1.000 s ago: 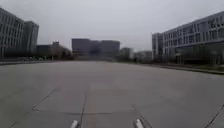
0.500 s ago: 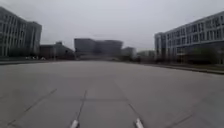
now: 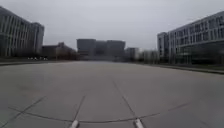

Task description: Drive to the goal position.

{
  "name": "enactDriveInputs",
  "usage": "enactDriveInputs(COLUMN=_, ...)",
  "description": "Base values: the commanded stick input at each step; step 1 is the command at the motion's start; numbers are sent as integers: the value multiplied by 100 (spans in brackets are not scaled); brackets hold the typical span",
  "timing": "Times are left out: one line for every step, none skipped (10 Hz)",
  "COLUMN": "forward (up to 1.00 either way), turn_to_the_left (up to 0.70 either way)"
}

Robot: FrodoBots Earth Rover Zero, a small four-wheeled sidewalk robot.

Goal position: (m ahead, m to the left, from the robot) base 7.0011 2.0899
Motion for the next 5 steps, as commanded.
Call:
enactDriveInputs(forward=100, turn_to_the_left=2)
enactDriveInputs(forward=100, turn_to_the_left=2)
enactDriveInputs(forward=100, turn_to_the_left=2)
enactDriveInputs(forward=100, turn_to_the_left=2)
enactDriveInputs(forward=100, turn_to_the_left=2)
